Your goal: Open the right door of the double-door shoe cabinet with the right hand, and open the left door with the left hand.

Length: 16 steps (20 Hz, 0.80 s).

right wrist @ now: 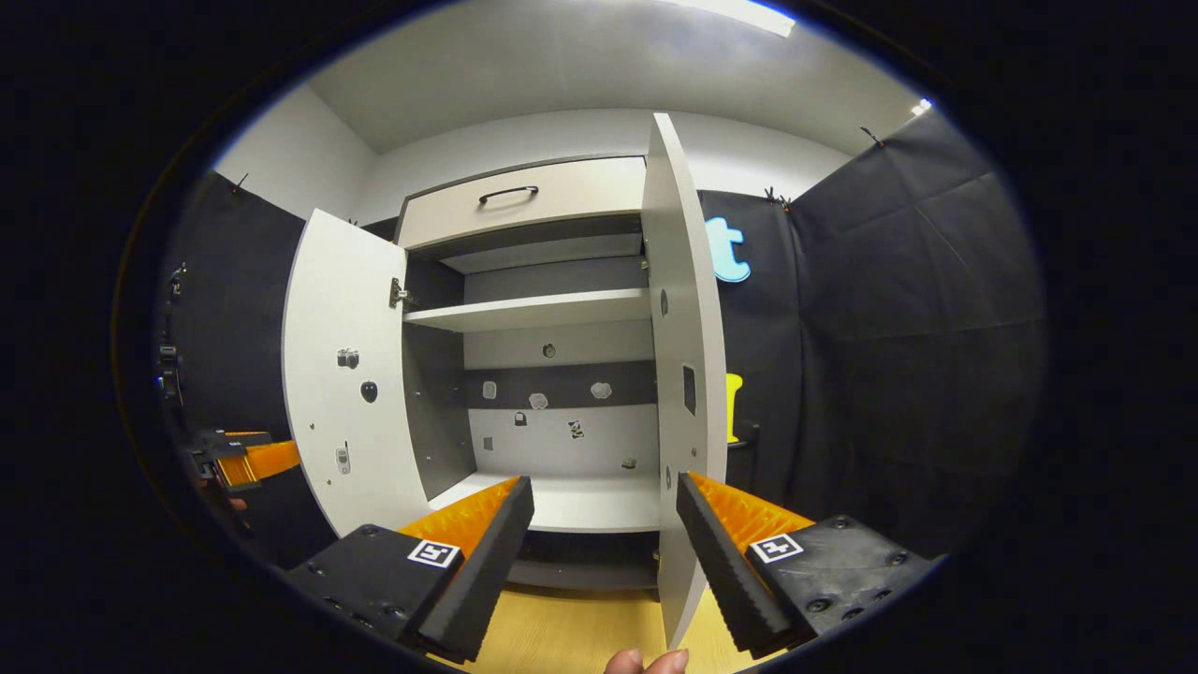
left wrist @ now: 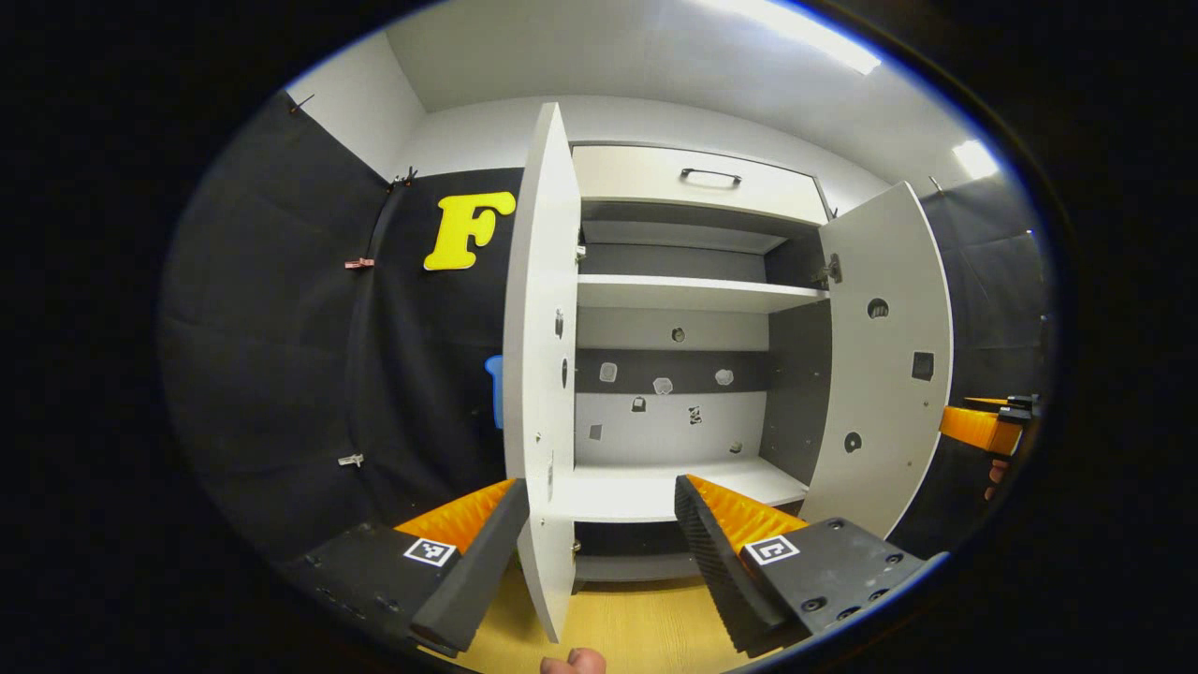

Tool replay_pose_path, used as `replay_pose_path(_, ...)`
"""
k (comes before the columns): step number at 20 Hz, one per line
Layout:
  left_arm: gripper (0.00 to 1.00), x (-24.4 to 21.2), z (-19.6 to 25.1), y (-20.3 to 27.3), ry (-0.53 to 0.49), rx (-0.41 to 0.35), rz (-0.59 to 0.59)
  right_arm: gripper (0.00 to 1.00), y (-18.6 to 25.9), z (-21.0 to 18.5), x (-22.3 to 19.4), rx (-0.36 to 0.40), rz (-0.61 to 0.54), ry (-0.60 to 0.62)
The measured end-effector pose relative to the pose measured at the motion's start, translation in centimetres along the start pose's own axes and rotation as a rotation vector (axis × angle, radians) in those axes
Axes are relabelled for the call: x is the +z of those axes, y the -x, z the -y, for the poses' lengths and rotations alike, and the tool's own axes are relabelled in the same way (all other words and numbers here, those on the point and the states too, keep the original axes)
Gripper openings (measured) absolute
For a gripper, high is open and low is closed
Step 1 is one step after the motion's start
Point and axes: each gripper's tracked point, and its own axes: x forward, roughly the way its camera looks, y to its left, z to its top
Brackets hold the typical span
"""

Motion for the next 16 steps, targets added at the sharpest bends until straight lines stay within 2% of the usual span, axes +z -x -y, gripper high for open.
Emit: replay_pose_path(16, 0.96, -0.2, 1.3, -0.4, -0.01, -0.051, -0.012, 0.96, -2.0, 0.0, -1.0, 0.011, -0.029, -0.007)
